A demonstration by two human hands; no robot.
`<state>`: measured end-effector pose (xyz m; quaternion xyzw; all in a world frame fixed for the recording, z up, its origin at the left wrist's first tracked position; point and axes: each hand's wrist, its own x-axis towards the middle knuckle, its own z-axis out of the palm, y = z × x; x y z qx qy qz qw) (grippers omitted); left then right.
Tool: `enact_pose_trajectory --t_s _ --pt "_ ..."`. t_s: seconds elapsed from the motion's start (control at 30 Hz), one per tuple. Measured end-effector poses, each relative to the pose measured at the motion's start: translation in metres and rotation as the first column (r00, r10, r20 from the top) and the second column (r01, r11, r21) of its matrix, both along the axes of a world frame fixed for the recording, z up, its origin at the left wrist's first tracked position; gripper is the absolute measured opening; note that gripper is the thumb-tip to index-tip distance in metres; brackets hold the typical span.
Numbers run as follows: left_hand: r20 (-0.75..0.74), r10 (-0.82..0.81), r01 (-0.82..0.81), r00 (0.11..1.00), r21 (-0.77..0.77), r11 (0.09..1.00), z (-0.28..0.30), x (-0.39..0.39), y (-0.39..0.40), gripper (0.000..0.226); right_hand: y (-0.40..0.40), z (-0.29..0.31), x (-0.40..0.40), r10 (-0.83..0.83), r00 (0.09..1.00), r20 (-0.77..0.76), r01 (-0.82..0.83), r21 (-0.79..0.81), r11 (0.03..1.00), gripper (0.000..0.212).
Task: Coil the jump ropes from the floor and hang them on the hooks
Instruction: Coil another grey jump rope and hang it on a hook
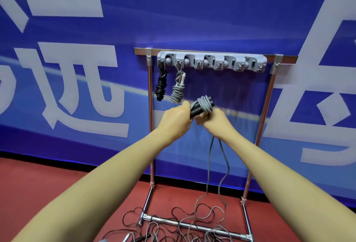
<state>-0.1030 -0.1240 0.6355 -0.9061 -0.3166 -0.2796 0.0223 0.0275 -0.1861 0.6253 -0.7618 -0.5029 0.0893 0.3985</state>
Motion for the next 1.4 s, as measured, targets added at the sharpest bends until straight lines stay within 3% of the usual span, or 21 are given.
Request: enact_pose_trajectory --t_s 0.13,0.23,0.33,0.43,0.5,0.57,0.63,0.7,0.8,0.97,1.07,1.13,1.2,1.3,1.4 --pt "0.017 0.143 -0.141 0.990 -0.117 0.983 -0.006 0.009 0.008 0.007 -0.007 0.000 -0.004 0.113 0.993 -0.022 -0.113 -0.012 0.994 0.024" --pt "-0.086 0.221 -0.228 0.972 -0.089 0.970 -0.012 0.006 0.016 0.012 -0.013 0.000 -0.005 0.156 0.988 0.023 -0.154 -0.051 0.987 0.021" --pt "-0.228 0.252 -0.261 0.941 -0.011 0.965 -0.019 0.000 0.023 0.016 -0.018 0.006 -0.006 0.176 0.951 0.255 -0.147 -0.130 0.981 0.010" --pt "-0.357 0.238 -0.220 0.904 0.089 0.971 -0.022 -0.003 0.028 0.018 -0.020 0.018 -0.011 0.115 0.802 0.585 -0.062 -0.110 0.992 0.020" --pt "-0.421 0.219 -0.159 0.880 0.173 0.972 -0.020 -0.004 0.031 0.019 -0.017 0.021 -0.014 0.058 0.740 0.670 -0.037 -0.045 0.998 0.023" --pt "-0.490 0.190 -0.057 0.851 0.274 0.960 -0.016 -0.006 0.033 0.018 -0.011 0.021 -0.015 -0.025 0.798 0.602 0.023 0.011 1.000 0.024" --pt "-0.568 0.161 0.062 0.807 0.353 0.934 -0.014 -0.010 0.034 0.015 -0.006 0.022 -0.010 -0.107 0.916 0.386 0.093 0.056 0.994 0.014" --pt "-0.586 0.104 0.155 0.803 0.375 0.914 -0.012 -0.012 0.034 0.011 -0.002 0.024 -0.005 -0.127 0.968 0.214 0.114 0.073 0.991 0.023" --pt "-0.498 -0.125 0.390 0.858 0.474 0.790 -0.014 -0.015 0.036 0.014 0.002 0.024 0.003 -0.135 0.978 0.156 0.131 0.037 0.991 0.037" --pt "-0.247 -0.355 0.431 0.902 0.570 0.699 -0.007 -0.014 0.039 0.007 0.000 0.018 0.011 -0.125 0.991 0.039 0.123 0.044 0.991 0.044" --pt "-0.110 -0.396 0.393 0.912 0.512 0.764 0.005 -0.012 0.029 0.013 0.000 0.015 0.011 -0.116 0.991 0.072 0.112 0.060 0.992 0.038" --pt "-0.001 -0.278 0.264 0.961 0.315 0.912 0.009 -0.009 0.018 0.013 0.002 0.014 0.009 -0.108 0.982 0.158 0.104 0.031 0.994 0.018" --pt "0.057 -0.121 0.118 0.991 0.060 0.991 0.009 -0.004 0.009 0.017 0.001 0.013 0.003 -0.104 0.973 0.204 0.107 -0.005 0.994 0.015" --pt "0.118 0.013 -0.002 0.993 -0.095 0.996 0.007 0.008 0.006 0.018 -0.003 0.008 -0.003 -0.071 0.987 0.144 0.070 0.016 0.997 0.032" --pt "0.082 0.149 -0.136 0.985 -0.149 0.979 0.005 0.010 0.014 0.015 -0.005 0.006 -0.003 -0.029 0.990 0.135 0.029 0.000 1.000 0.032"
